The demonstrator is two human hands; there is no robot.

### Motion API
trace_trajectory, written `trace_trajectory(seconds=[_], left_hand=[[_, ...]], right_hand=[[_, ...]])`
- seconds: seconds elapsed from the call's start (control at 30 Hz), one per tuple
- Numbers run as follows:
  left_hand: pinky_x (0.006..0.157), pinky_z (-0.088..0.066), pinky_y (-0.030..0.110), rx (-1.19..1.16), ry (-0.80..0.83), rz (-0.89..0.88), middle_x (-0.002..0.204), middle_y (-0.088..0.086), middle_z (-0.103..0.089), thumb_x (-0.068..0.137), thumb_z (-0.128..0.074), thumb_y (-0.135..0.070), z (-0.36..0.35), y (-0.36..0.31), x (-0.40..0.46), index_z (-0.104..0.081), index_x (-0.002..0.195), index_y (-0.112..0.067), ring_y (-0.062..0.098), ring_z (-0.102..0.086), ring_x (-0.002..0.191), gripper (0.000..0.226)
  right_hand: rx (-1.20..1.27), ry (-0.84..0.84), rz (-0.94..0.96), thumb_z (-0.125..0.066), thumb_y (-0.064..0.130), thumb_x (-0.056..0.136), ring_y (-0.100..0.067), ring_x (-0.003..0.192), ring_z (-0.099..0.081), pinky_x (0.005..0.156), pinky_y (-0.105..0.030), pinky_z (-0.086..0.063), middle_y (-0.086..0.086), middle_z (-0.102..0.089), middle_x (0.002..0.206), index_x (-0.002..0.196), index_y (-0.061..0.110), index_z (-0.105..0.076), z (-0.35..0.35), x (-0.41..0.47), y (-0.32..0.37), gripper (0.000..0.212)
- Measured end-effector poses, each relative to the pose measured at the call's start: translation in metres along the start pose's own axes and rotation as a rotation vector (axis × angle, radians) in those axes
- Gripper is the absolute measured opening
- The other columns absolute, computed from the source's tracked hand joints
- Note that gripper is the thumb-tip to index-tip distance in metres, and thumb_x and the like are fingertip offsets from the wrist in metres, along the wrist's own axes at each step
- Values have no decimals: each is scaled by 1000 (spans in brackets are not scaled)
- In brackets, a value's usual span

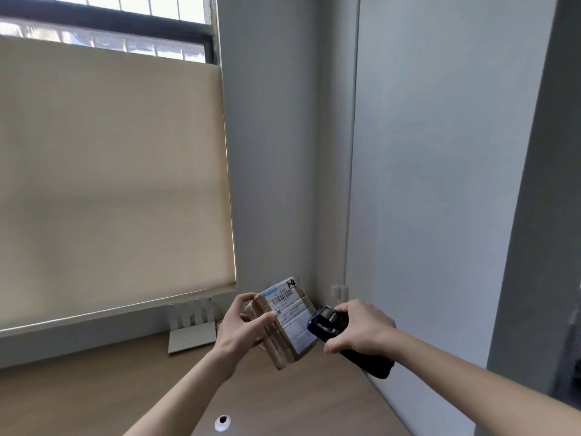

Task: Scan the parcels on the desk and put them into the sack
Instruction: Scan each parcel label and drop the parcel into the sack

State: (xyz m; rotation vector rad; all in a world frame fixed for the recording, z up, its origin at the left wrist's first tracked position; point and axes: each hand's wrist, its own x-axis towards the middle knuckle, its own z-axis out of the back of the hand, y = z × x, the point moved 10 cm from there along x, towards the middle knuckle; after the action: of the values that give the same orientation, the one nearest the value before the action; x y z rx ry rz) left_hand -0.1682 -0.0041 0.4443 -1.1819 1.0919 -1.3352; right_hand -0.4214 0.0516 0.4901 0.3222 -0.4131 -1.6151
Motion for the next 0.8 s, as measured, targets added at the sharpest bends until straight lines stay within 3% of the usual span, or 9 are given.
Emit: trace_trajectory(seconds=[0.3, 0.8], left_hand=[[83, -62, 44, 73, -95, -37, 98, 4, -71, 53, -86, -47, 21, 2, 4, -63, 102, -45, 22, -72, 92, 54], [87, -61, 45, 72, -188, -48, 104, 1, -69, 54, -86, -48, 54, 2, -36, -62, 104, -44, 21, -69, 99, 55]], right_hand=[[-125, 10, -58, -91, 58, 48, -19, 104, -69, 84, -29, -49, 9, -75, 102, 108, 35, -74, -9, 7, 2, 67], [-147, 53, 10, -92, 57, 50, -19, 107, -68, 76, -28, -43, 7, -75, 107, 113, 33, -74, -24, -12, 34, 70]])
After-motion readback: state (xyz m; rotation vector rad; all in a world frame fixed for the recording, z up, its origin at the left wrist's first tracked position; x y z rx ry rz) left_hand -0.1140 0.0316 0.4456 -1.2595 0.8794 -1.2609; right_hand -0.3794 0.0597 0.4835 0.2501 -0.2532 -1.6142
